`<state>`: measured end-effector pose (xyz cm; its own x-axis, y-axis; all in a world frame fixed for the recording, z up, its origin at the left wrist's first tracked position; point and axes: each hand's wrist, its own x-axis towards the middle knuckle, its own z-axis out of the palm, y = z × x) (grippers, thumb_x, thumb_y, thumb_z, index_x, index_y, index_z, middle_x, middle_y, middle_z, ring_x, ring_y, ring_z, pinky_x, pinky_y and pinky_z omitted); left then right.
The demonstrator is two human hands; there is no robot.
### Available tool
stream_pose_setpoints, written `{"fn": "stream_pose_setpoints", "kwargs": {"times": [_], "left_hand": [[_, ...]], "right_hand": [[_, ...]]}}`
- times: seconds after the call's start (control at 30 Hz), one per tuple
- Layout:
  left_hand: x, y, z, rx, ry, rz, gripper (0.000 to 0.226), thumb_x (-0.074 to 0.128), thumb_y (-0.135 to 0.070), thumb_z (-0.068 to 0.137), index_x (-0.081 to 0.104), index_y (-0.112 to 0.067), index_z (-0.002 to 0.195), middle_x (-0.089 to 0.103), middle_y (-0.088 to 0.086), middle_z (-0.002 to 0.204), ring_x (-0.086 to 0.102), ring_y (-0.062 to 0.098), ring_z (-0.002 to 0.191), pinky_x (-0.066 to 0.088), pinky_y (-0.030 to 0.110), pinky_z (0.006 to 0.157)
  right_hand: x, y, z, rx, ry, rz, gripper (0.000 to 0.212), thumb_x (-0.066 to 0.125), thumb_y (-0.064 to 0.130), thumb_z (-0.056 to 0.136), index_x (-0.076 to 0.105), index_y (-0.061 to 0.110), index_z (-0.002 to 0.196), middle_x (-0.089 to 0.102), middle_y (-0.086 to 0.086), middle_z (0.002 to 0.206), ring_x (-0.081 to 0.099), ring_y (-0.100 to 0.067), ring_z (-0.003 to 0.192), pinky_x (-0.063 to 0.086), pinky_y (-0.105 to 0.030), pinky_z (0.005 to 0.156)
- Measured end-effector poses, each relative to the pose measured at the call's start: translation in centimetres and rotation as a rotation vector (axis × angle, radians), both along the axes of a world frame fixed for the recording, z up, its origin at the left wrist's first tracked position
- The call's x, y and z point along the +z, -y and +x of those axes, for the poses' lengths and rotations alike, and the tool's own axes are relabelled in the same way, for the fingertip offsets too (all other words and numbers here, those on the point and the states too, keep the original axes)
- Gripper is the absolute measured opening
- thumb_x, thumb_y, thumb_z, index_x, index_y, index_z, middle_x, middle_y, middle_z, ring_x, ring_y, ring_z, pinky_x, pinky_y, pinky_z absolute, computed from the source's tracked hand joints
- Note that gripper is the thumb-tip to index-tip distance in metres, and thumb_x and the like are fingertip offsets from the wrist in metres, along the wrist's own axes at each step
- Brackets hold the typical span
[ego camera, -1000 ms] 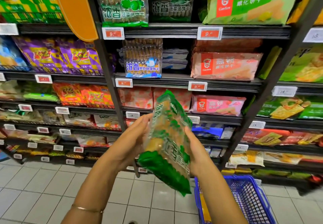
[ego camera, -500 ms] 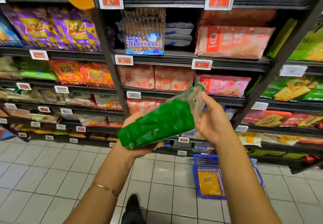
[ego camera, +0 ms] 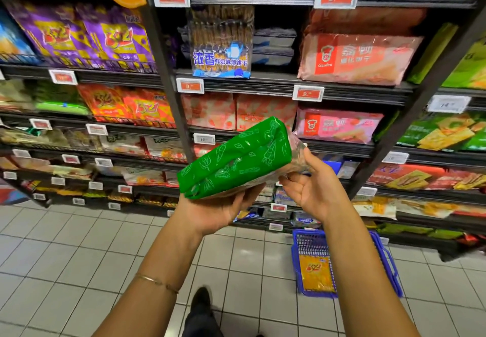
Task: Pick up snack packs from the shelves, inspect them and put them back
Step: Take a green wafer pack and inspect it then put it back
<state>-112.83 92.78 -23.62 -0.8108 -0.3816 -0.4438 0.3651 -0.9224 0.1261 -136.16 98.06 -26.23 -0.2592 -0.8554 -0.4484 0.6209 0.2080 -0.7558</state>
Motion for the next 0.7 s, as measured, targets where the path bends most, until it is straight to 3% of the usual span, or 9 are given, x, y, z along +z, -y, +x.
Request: {"fn": "stream_pose_setpoints", "kwargs": {"times": [0.23, 0.37, 0.47, 0.53, 0.6, 0.63, 0.7], "left_hand": [[0.2, 0.0, -0.4, 0.057, 0.065, 0.007, 0.068, 0.049, -0.052, 0.098, 0.057, -0.001, 0.142, 0.054, 0.029, 0.146, 0.056, 0.049, 0.123, 0.064, 0.039, 0.067], [0.4, -0.4, -0.6, 0.153, 0.144, -0.018, 0.053, 0.056, -0.041, 0.095, 0.066, -0.007, 0.135, 0.063, 0.029, 0.136, 0.063, 0.05, 0.114, 0.066, 0.047, 0.062], [0.7, -0.6, -1.3, 0.251, 0.29, -0.304, 0.034, 0.065, -0.039, 0.092, 0.077, -0.019, 0.117, 0.076, 0.016, 0.119, 0.076, 0.039, 0.1, 0.063, 0.054, 0.074], [1.1, -0.9, -1.7, 0.347, 0.492, -0.609, 0.04, 0.062, -0.032, 0.098, 0.066, -0.033, 0.138, 0.077, -0.006, 0.118, 0.076, 0.017, 0.101, 0.057, 0.057, 0.092], [1.4, -1.4, -1.9, 0.405, 0.658, -0.894, 0.064, 0.062, -0.03, 0.097, 0.039, -0.039, 0.157, 0.073, -0.03, 0.109, 0.069, -0.009, 0.094, 0.05, 0.037, 0.089], [1.6, -1.5, -2.0, 0.433, 0.679, -0.956, 0.071, 0.066, -0.033, 0.095, 0.035, -0.036, 0.159, 0.072, -0.028, 0.116, 0.068, -0.008, 0.099, 0.047, 0.028, 0.085], [1.8, -1.8, -2.3, 0.442, 0.667, -1.044, 0.063, 0.065, -0.048, 0.095, 0.049, -0.027, 0.151, 0.07, -0.008, 0.129, 0.067, 0.013, 0.114, 0.049, 0.03, 0.086]], "right_hand": [[0.3, -0.3, 0.5, 0.002, 0.058, -0.026, 0.04, 0.06, 0.046, 0.101, 0.066, 0.011, 0.12, 0.079, -0.017, 0.088, 0.079, -0.027, 0.077, 0.063, -0.031, 0.06], [0.5, -0.7, 1.0, 0.048, -0.119, 0.028, 0.046, 0.05, 0.055, 0.104, 0.067, 0.016, 0.121, 0.08, -0.016, 0.1, 0.08, -0.029, 0.088, 0.064, -0.035, 0.065], [0.7, -1.0, 0.7, 0.077, -0.197, -0.007, 0.05, 0.045, 0.064, 0.1, 0.077, 0.03, 0.118, 0.08, 0.001, 0.112, 0.076, -0.022, 0.106, 0.062, -0.042, 0.082], [0.8, -1.2, 0.3, 0.152, -0.254, -0.042, 0.051, 0.049, 0.076, 0.09, 0.073, 0.046, 0.122, 0.068, 0.024, 0.13, 0.053, -0.013, 0.136, 0.05, -0.045, 0.105], [0.9, -1.5, 0.5, 0.25, -0.283, -0.104, 0.066, 0.064, 0.085, 0.074, 0.06, 0.057, 0.133, 0.045, 0.033, 0.15, 0.032, -0.007, 0.146, 0.031, -0.054, 0.119], [1.0, -1.5, 0.9, 0.271, -0.287, -0.13, 0.08, 0.071, 0.083, 0.065, 0.056, 0.056, 0.139, 0.043, 0.029, 0.156, 0.032, -0.008, 0.149, 0.03, -0.053, 0.12], [0.9, -1.1, 1.6, 0.28, -0.301, -0.149, 0.116, 0.078, 0.085, 0.053, 0.042, 0.042, 0.155, 0.036, 0.015, 0.165, 0.032, -0.016, 0.153, 0.023, -0.055, 0.125]]}}
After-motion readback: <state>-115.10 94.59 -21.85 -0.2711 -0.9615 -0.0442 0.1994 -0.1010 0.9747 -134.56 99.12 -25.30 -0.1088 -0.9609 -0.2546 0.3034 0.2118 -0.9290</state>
